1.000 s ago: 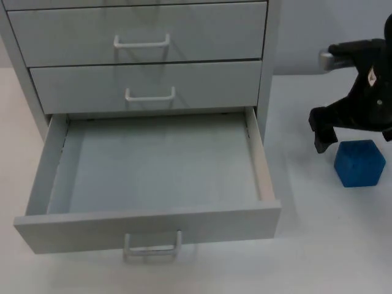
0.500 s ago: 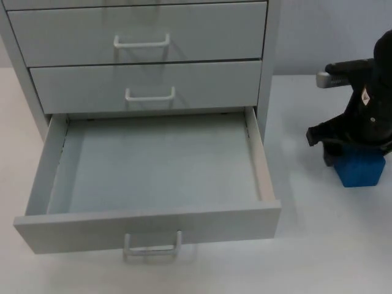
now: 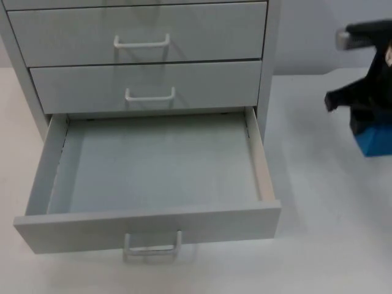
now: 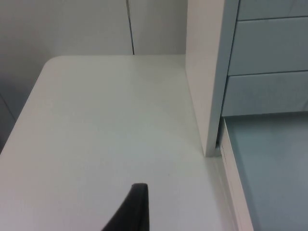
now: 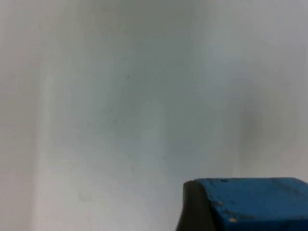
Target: Open the drawer with the left hand, place the block into the drawer with the right hand, then close the drawer with the left hand.
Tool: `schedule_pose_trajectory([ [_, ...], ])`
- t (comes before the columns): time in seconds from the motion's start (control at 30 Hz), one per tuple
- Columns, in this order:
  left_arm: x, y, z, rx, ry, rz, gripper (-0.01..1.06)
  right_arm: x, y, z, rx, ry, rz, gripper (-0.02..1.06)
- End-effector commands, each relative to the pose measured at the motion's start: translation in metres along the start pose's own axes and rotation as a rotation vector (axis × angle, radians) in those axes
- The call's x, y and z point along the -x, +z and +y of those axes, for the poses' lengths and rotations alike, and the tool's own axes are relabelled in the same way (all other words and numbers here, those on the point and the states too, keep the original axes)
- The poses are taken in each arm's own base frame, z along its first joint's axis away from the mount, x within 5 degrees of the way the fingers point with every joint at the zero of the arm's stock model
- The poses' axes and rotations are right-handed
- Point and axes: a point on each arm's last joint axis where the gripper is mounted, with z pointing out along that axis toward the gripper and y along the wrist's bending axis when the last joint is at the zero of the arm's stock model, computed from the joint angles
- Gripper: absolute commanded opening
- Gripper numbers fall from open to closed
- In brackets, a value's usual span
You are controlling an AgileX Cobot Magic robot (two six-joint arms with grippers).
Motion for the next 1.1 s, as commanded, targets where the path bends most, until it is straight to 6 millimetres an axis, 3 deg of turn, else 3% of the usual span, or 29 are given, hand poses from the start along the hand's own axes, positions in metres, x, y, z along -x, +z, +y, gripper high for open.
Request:
schedule_pose_trajectory([
  [0.0, 0.001, -0.001, 0.0, -0.003, -0.007, -0.023, 1.05, 0.005, -0.023, -0.004, -0.013, -0.003, -0.03, 0.0],
  [0.23, -0.001, 0.001, 0.0, -0.001, -0.006, -0.018, 1.05, -0.005, -0.064, -0.018, -0.017, 0.003, -0.092, 0.0],
  [0.5, -0.001, -0.002, 0.0, -0.003, -0.009, -0.031, 1.05, -0.025, -0.076, -0.023, -0.014, 0.017, -0.084, 0.0],
  [0.63, -0.001, -0.002, 0.0, -0.005, -0.01, -0.031, 1.05, -0.039, -0.082, -0.01, 0.014, -0.028, -0.09, 0.0],
  [0.77, -0.001, -0.002, 0.0, -0.005, -0.01, -0.031, 1.05, -0.053, -0.091, 0.024, 0.073, -0.105, -0.114, 0.0],
  [0.8, -0.001, -0.002, 0.0, -0.005, -0.01, -0.031, 1.05, -0.053, -0.091, 0.024, 0.073, -0.105, -0.114, 0.0],
  [0.93, -0.001, -0.002, 0.0, -0.005, -0.01, -0.031, 1.05, -0.071, -0.11, 0.077, 0.187, -0.235, -0.177, 0.0],
  [0.97, -0.001, -0.002, 0.0, -0.005, -0.01, -0.031, 1.05, -0.071, -0.11, 0.077, 0.187, -0.235, -0.177, 0.0],
  [1.07, -0.001, -0.002, 0.0, -0.005, -0.01, -0.031, 1.05, -0.083, -0.123, 0.108, 0.283, -0.301, -0.235, 0.0],
])
